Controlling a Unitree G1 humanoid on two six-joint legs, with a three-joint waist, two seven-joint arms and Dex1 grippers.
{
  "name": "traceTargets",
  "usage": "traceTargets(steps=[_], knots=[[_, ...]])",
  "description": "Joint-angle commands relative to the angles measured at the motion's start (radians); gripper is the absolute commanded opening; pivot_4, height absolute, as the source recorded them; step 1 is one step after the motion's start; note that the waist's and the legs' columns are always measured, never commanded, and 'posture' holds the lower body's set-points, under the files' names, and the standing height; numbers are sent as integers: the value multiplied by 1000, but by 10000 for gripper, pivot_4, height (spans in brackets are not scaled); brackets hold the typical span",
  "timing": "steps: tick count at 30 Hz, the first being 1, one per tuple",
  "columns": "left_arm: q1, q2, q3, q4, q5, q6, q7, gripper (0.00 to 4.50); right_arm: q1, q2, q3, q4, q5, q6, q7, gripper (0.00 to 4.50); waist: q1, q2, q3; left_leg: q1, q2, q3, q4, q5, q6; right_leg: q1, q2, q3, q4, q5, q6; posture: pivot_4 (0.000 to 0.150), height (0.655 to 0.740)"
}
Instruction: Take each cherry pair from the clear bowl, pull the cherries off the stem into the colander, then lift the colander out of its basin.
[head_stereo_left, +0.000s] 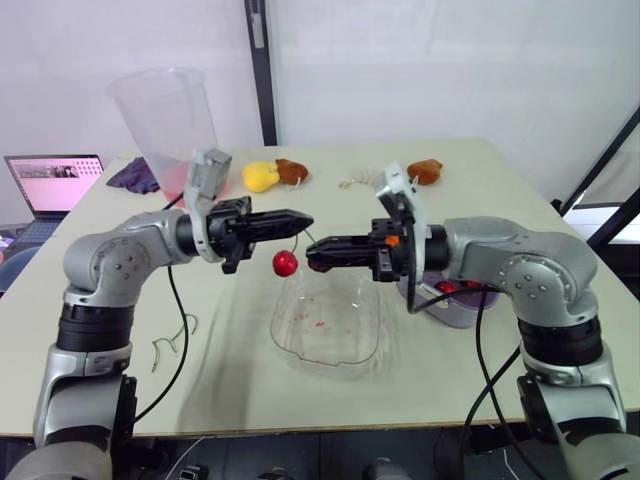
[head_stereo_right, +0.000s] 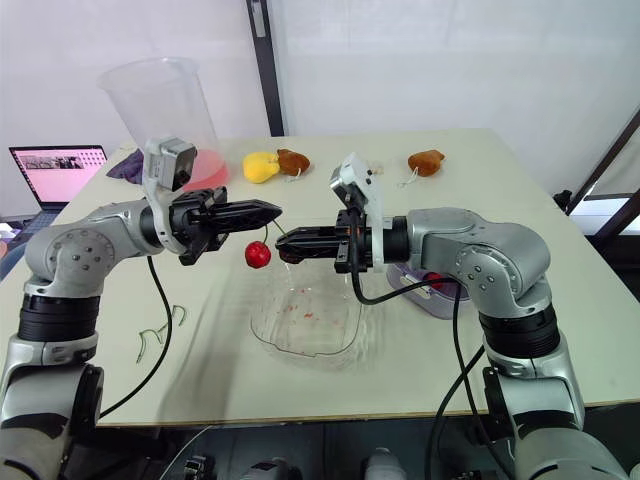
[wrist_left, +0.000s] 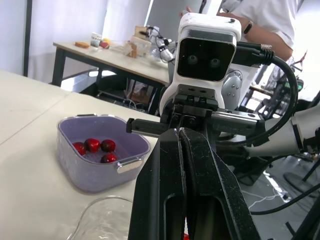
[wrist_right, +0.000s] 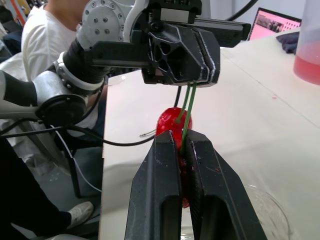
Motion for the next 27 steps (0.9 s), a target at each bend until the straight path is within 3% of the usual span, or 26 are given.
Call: traceTargets(steps=[1,12,20,27], knots=[[-20,7,65,-14,-9,-41,8,0,-2,-22,13,-26,18,29,15,145,1,0,0,0,0,0,0,0,0,0,0,0,0,0,0,1500,7400],[-16,1,71,-18,-8,-44,10,0,37,-118,140,-38,-105,-9,62,145,1,0,0,0,0,0,0,0,0,1,0,0,-5,0,0,1500,7400],[-10,0,73,-24,-11,-43,16,0,30,-186,-44,4,-22,17,99,145,8,0,0,0,0,0,0,0,0,1,0,0,-6,0,0,1500,7400],[2,-7,72,-32,-13,-44,18,0,133,-431,-119,226,-238,-160,128,145,25,0,0,0,0,2,0,0,0,2,0,0,-7,0,0,1500,7400]])
